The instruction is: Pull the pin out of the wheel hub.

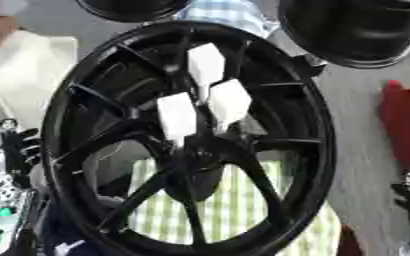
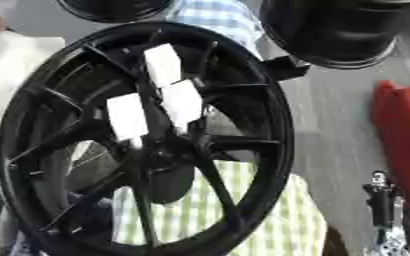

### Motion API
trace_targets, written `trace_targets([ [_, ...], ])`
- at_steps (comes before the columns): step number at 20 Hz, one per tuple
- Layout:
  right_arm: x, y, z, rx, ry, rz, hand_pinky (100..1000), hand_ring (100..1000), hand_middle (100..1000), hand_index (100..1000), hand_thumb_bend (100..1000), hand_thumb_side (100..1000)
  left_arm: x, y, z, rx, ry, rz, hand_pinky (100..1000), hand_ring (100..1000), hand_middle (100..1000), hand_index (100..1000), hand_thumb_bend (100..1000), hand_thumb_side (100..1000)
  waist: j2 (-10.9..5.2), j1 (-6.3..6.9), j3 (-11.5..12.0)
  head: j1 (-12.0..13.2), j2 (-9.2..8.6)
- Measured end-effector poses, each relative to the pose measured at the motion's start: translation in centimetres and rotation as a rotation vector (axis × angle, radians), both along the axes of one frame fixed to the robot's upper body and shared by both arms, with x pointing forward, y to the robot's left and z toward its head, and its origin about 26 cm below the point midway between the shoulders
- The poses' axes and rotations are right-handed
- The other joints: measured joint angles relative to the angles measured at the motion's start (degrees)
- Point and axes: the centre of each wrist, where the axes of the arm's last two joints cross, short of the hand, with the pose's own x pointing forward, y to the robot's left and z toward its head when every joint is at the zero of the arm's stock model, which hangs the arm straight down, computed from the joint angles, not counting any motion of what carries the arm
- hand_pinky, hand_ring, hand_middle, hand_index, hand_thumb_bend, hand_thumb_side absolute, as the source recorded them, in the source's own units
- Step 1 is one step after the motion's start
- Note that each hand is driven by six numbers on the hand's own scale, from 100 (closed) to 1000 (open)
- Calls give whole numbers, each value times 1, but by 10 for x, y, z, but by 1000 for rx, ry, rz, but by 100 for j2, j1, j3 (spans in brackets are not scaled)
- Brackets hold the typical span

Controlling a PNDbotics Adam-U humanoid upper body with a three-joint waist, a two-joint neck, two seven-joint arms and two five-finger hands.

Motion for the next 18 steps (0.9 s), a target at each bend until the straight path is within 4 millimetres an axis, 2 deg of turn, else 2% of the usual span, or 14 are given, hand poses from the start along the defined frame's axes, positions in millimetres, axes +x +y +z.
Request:
trace_targets([
  [8,1,1,0,-1,2,0,754,774,588,871,100,956,0,0,0,2,1,-1,719,603,512,683,103,1000,0,0,8,-21,0],
  [10,1,2,0,2,1,-1,754,778,589,873,100,927,0,0,0,2,1,-1,719,604,513,684,106,1000,0,-2,23,-21,0],
  [12,2,3,2,0,-14,-1,760,789,597,878,100,816,0,0,0,2,0,-1,721,609,517,686,110,1000,0,-5,44,-21,0],
  [13,2,3,4,-3,-30,1,767,803,606,883,100,703,0,0,1,2,-3,0,724,618,527,693,121,1000,0,-9,59,-21,-1],
  [14,4,3,8,-7,-54,6,768,806,607,884,100,661,0,0,2,2,-10,0,725,618,528,694,124,1000,0,-16,74,-21,-2],
  [15,6,4,14,-14,-86,18,772,813,611,888,100,579,0,0,2,2,-21,0,726,620,533,698,134,1000,0,-23,84,-20,-4],
  [17,8,7,27,-32,-153,54,778,822,619,892,100,489,-1,0,5,2,-54,-1,726,621,533,698,144,1000,0,-37,96,-17,-6],
  [18,9,9,33,-47,-185,78,779,825,621,892,100,504,-1,0,7,2,-73,0,726,619,531,697,144,1000,0,-40,97,-16,-6],
])
